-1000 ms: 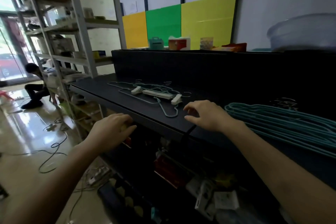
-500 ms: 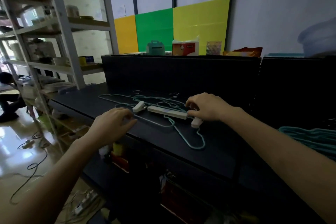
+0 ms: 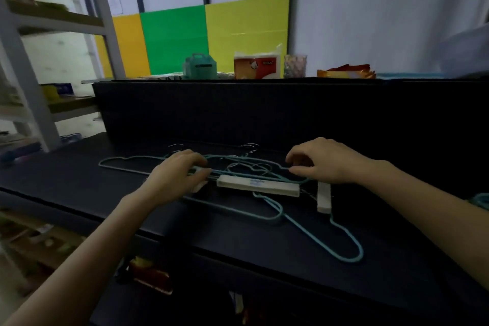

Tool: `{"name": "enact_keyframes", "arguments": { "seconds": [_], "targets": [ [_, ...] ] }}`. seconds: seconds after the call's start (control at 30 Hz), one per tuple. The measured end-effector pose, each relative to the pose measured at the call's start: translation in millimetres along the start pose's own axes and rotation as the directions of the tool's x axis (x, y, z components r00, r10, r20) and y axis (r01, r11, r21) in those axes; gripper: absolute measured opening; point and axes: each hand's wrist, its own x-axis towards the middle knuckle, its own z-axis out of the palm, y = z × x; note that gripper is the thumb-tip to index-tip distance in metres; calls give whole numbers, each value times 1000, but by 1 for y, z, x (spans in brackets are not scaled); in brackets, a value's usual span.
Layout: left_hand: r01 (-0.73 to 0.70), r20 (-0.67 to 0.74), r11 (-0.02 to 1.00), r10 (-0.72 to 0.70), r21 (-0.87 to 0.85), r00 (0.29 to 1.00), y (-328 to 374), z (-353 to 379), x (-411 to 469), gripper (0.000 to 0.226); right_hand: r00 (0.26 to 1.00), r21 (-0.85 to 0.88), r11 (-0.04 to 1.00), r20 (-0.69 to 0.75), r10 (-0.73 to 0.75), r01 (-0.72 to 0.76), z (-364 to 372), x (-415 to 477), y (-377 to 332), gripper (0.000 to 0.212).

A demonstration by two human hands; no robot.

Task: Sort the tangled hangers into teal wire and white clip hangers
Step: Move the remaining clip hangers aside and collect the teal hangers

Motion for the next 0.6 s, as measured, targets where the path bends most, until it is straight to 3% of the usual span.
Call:
{"name": "enact_keyframes", "arguments": {
  "seconds": [0.2,0.37,0.6],
  "targets": [
    [-116,186,993,121,-38,975,-26,8,49,53,998,105,993,8,62,-62,11,-3,-30,40],
    [-91,445,979,165,-182,880,-35,11,74,62,992,-64,992,42,115,-113,27,3,-56,56],
    [-102,461,937,257,-334,849,-49,19,92,60,976,-40,976,-15,215,-216,42,5,-65,59]
  ]
}}
